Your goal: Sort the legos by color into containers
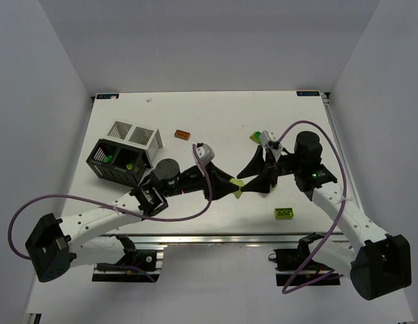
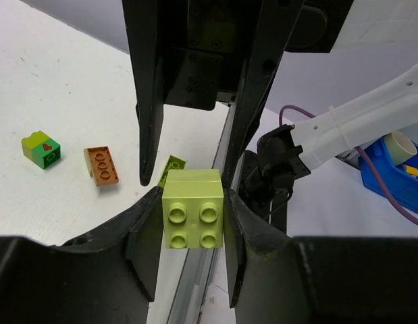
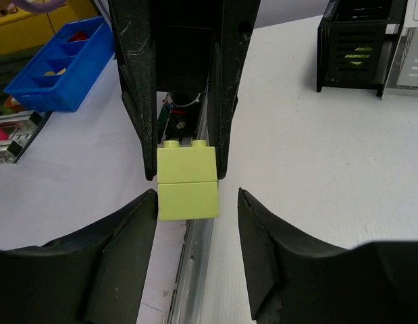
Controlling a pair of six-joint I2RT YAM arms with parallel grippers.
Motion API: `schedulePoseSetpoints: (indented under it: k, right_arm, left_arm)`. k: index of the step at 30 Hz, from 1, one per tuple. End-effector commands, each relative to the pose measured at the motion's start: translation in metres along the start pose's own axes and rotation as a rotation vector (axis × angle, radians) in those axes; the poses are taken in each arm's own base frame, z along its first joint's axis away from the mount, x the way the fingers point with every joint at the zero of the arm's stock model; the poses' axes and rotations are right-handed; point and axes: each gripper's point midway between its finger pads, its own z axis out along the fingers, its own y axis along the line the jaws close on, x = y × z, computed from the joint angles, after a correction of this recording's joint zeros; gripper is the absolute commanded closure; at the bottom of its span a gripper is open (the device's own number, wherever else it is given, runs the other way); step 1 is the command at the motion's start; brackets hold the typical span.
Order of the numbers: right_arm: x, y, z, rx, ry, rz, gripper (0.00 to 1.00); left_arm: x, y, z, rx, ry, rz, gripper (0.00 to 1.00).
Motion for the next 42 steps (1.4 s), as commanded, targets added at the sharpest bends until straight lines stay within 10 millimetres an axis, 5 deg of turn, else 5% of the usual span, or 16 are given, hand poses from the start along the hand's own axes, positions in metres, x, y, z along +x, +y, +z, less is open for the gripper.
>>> schedulePoseSetpoints:
  k: [1, 11, 22, 25, 30, 36, 42]
  right_arm:
    - [-0.002, 0.0, 0.002, -0.009, 0.003, 0.0, 0.44]
    - [-0.001, 0.001, 0.004, -0.058, 0.016, 0.059, 1.0]
    - [0.002, -0.006, 0.004, -0.029, 0.023, 0.04, 1.0]
    - [0.002, -0.013, 0.004, 0.024, 0.028, 0.024, 1.0]
    - [-0.001, -0.027, 0.0, 0.149, 0.033, -0.029, 1.0]
    - [-0.003, -0.03, -0.002, 0.176, 0.03, -0.037, 1.0]
    - [-0.003, -0.03, -0.002, 0.182, 0.031, -0.031, 1.0]
  left_arm:
    - [-0.018, -0.008, 0.002, 0.026, -0.037, 0.033, 1.0]
    - [-0.025, 0.0, -0.004, -0.032, -0.035, 0.089, 1.0]
    - [-0.089, 0.043, -0.079, -0.234, -0.168, 0.124, 1.0]
    - [-0.103, 0.068, -0.101, -0.422, -0.219, 0.106, 1.0]
    - [-0.101, 0.151, -0.198, -1.157, -0.283, 0.0, 1.0]
    - [-0.09, 0.181, -0.281, -1.681, -0.252, 0.023, 1.0]
    - [-0.08, 0.216, -0.296, -1.767, -0.148, 0.013, 1.0]
